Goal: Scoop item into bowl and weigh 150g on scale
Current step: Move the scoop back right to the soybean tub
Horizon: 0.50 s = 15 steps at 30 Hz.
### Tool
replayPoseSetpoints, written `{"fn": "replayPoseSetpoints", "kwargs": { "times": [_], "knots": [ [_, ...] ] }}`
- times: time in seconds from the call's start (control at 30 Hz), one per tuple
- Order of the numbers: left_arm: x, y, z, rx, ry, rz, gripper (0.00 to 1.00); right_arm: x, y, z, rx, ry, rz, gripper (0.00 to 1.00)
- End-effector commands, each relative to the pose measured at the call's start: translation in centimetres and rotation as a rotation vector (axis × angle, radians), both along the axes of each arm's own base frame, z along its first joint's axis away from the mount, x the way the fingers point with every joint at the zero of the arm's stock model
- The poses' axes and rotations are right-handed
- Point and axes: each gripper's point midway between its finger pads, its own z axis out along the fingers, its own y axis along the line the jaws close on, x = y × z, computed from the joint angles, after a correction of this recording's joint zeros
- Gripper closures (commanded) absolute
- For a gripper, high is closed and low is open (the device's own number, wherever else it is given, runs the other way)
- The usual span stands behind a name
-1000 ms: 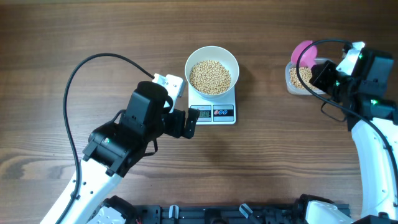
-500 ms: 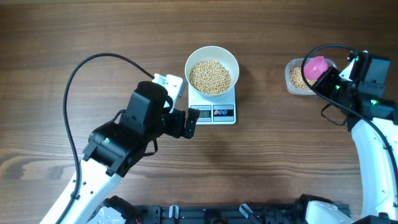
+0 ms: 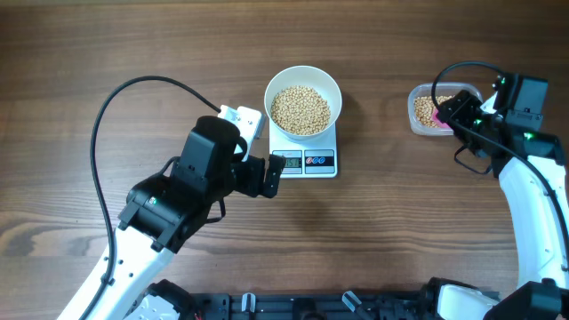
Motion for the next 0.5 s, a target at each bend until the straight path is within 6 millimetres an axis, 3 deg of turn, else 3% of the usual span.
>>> {"fn": "replayPoseSetpoints", "kwargs": {
  "times": [0.0,0.3,0.47],
  "knots": [
    [0.1,-0.1,0.2,-0.012,0.003,0.005,0.0,0.2,-0.2,0.7,-0.027,-0.027,0.019,0.25],
    [0.1,-0.1,0.2,-0.012,0.003,0.005,0.0,-0.6,-2.7,3.3,-0.215,-0.074,-0.007,0.21],
    [0.1,-0.1,0.2,-0.012,0.003,0.005,0.0,-0.7,-2.7,3.6,-0.228,-0.079,-0.002,0.19]
  ]
}}
